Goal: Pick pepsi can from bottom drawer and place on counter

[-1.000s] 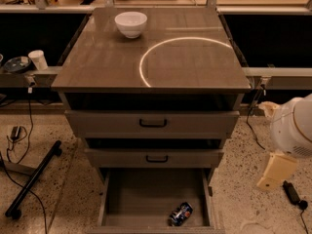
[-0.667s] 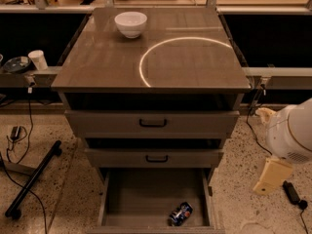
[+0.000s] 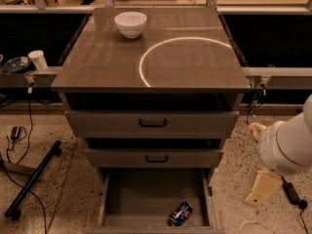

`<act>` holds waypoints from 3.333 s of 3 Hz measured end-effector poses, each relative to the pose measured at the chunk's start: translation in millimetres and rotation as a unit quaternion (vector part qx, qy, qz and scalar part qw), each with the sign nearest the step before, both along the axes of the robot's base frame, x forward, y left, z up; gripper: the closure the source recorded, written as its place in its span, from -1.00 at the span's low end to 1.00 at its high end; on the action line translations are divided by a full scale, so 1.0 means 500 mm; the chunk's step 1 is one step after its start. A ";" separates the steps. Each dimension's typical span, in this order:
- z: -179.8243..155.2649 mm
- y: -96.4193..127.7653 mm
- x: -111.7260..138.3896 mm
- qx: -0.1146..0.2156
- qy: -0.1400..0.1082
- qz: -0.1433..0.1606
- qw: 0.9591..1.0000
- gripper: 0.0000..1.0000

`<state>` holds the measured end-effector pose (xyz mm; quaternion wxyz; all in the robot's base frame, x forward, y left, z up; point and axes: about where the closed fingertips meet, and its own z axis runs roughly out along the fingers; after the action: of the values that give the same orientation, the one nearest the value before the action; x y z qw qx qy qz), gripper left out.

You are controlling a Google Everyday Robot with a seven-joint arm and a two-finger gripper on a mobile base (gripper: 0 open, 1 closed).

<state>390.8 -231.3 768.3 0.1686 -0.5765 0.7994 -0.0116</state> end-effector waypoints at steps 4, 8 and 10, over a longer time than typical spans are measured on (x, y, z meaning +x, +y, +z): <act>-0.123 0.015 -0.010 0.148 0.058 0.015 0.987 -1.00; -0.246 0.054 -0.009 0.221 0.093 0.019 0.971 -1.00; -0.294 0.057 -0.013 0.221 0.106 0.012 0.970 -1.00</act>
Offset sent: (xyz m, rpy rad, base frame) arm -0.0081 0.0015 -0.0438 0.0198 0.0572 -0.0207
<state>384.3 -202.8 621.4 0.2061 -0.5326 0.7885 0.2282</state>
